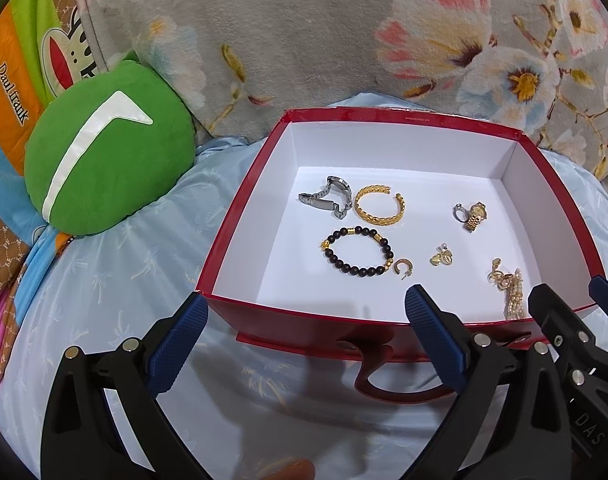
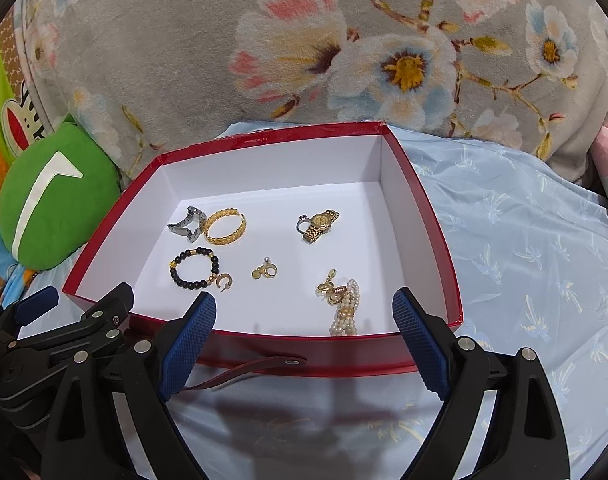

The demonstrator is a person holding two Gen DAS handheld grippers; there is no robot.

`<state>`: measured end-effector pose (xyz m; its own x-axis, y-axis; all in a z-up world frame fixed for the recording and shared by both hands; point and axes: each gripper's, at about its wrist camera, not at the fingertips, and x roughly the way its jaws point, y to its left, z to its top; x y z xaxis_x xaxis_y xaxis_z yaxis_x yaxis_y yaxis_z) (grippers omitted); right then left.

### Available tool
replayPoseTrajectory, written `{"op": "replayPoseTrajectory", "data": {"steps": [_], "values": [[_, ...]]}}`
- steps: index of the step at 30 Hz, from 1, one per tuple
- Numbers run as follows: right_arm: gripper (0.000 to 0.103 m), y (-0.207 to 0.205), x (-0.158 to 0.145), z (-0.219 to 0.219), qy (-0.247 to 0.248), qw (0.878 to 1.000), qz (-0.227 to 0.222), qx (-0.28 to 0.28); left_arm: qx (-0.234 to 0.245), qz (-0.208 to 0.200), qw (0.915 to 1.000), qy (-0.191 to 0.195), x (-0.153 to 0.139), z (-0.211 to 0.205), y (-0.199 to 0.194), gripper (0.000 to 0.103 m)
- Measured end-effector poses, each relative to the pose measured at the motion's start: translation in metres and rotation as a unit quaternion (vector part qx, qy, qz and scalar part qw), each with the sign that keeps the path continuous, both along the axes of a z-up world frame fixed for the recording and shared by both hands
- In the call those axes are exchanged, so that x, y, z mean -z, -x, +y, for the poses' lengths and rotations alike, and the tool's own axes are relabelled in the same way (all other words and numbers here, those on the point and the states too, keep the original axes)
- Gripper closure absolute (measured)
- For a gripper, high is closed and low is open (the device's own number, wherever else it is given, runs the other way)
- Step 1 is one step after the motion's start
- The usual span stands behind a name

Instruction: Organize jewelry

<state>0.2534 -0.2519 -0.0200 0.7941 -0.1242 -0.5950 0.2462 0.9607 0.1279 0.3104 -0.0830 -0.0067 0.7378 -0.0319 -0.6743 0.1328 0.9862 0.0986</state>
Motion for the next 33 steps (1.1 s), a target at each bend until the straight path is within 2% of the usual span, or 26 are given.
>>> {"op": "replayPoseTrajectory", "data": {"steps": [11,33], "values": [[0.015,-0.0002,-0.0001,0.0001,0.001,1.000,0.002,0.000,0.001,0.000,1.0000,-0.002,0.0006,0.0003,-0.0001,0.006],[0.015,-0.0035,-0.0035,0.0006,0.001,0.999,0.046,-0.006,0.002,0.026,0.9996,-0.011,0.0003,-0.0001,-0.0040,0.005]]}}
